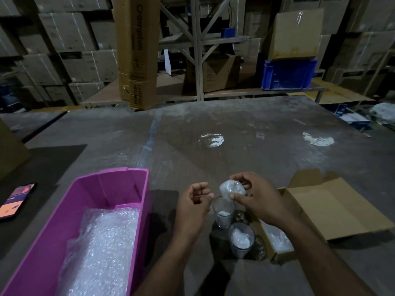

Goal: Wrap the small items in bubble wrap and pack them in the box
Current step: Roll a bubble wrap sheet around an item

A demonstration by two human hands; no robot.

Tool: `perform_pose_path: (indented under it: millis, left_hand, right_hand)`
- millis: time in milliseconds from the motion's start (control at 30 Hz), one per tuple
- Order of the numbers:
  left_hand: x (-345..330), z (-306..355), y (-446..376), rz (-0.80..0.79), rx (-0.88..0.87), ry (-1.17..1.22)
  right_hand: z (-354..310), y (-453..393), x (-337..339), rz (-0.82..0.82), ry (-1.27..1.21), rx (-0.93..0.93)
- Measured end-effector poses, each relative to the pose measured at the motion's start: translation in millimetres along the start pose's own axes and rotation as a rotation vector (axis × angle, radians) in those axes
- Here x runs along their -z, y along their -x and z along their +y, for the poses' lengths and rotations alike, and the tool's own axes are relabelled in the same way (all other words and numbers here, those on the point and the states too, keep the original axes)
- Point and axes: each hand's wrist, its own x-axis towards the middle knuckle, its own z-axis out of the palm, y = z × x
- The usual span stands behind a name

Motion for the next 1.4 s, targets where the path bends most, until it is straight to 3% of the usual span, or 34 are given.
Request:
perform_pose_path:
  millis: [100, 233, 367, 533, 700, 867, 967, 1133, 1233, 1400]
  left_hand:
    - [4, -9, 0, 0.009, -0.062, -0.149]
    - [3, -23, 1, -0.1, -0.057, -0.265]
    - [3, -32, 2, -0.149, -0.073, -0.329]
    - [3, -42, -1, -0.139, -0.108, -0.391]
    - [2, -45, -1, -0.144, -0.109, -0.416]
    - [0, -46, -4, -0.119, -0.116, -0.426]
    - [0, -47, -6, -0.12, -0.166, -0.466]
    - [3, -44, -4, -0.134, -0.291, -0.603]
    - [5, -42, 0, -0.097, -0.436, -0.737]
    - [10, -45, 5, -0.245, -0.638, -1.046]
  right_hand:
    - [-2, -2, -4, -0.081, 0.101, -0.018]
    - [-1, -8, -17, -0.155, 0.286, -0.025]
    - [-2, -10, -29, -0.154, 0.52, -0.002]
    - [-5, -17, -37, -0.212, 0.543, -0.005]
    - [-14, -25, -42, -0.302, 0.714, 0.08]
    - [-16, -32, -50, -0.441, 0.768, 0.015]
    - [-5, -29, -46, -0.418, 0.708, 0.049]
    - [11, -22, -27, -0.201, 0.563, 0.148]
    - [22, -11, -26, -0.247, 0.589, 0.277]
    - [30, -3, -20, -0.259, 0.641, 0.453]
